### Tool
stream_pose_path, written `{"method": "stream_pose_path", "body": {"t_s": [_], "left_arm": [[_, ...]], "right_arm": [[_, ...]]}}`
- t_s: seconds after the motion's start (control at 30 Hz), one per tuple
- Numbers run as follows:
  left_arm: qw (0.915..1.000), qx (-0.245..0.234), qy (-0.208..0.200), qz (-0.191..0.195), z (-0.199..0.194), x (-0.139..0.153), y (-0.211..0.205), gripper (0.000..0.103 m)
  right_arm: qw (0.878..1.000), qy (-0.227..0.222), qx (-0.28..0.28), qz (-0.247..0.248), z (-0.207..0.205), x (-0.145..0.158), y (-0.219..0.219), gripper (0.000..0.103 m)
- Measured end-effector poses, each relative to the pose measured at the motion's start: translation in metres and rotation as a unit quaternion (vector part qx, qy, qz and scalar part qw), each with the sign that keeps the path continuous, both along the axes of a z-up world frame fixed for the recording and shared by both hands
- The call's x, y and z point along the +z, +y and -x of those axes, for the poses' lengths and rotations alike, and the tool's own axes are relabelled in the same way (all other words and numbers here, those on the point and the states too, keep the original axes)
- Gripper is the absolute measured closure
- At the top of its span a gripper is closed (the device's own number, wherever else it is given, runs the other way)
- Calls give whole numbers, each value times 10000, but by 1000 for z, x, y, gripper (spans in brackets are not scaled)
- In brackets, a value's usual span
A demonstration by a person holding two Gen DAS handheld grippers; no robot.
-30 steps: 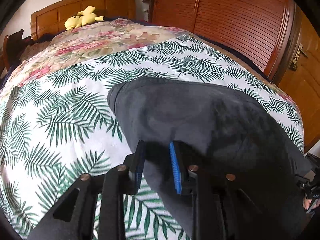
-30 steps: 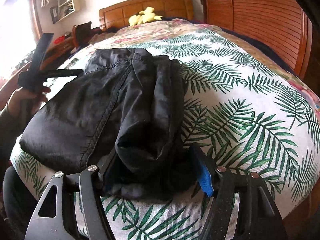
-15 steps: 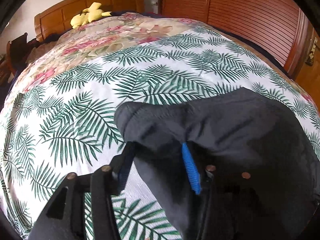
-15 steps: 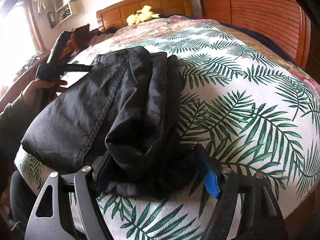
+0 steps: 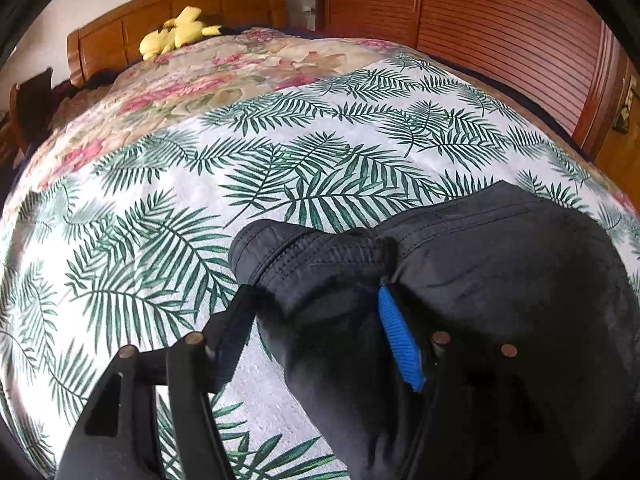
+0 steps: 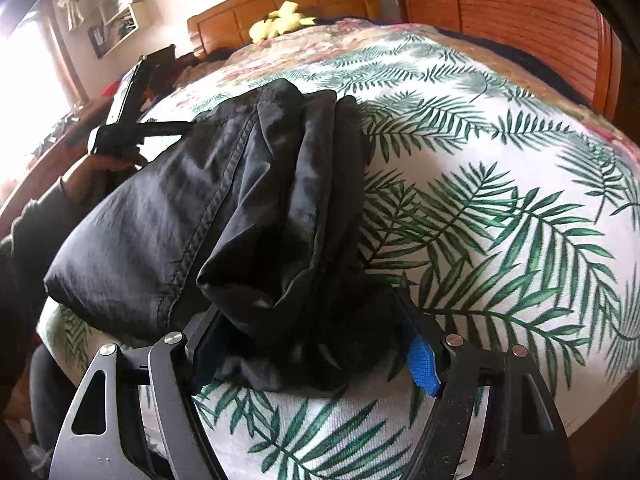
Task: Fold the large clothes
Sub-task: 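Lift the jacket bundle with both tools and carry it toward the wardrobe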
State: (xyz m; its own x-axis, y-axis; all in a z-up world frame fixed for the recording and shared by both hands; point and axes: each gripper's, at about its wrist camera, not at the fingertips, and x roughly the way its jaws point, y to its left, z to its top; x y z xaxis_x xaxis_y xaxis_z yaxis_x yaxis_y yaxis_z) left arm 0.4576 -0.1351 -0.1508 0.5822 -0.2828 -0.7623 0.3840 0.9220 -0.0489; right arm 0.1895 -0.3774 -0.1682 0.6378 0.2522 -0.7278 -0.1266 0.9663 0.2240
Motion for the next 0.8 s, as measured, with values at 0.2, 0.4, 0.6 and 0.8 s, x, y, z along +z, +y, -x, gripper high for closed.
{"method": "stream_pose_path", "body": {"t_s": [0.2, 0.4, 0.6, 0.8], "left_arm": [[9999, -33, 69, 137, -1, 0, 3, 46], [9999, -117, -30, 74, 4, 7, 0, 77], [9988, 44, -454, -173, 16, 31, -9, 88], [9964, -3, -842, 22, 24, 68, -58, 90]], "right_arm": [[9991, 104, 161, -383, -8, -2, 0, 46], [9967, -289, 365, -659, -12, 10, -1, 81], [9935, -772, 541, -637, -16, 32, -8, 85], [9881, -1370, 358, -607, -23, 63, -40, 87]]}}
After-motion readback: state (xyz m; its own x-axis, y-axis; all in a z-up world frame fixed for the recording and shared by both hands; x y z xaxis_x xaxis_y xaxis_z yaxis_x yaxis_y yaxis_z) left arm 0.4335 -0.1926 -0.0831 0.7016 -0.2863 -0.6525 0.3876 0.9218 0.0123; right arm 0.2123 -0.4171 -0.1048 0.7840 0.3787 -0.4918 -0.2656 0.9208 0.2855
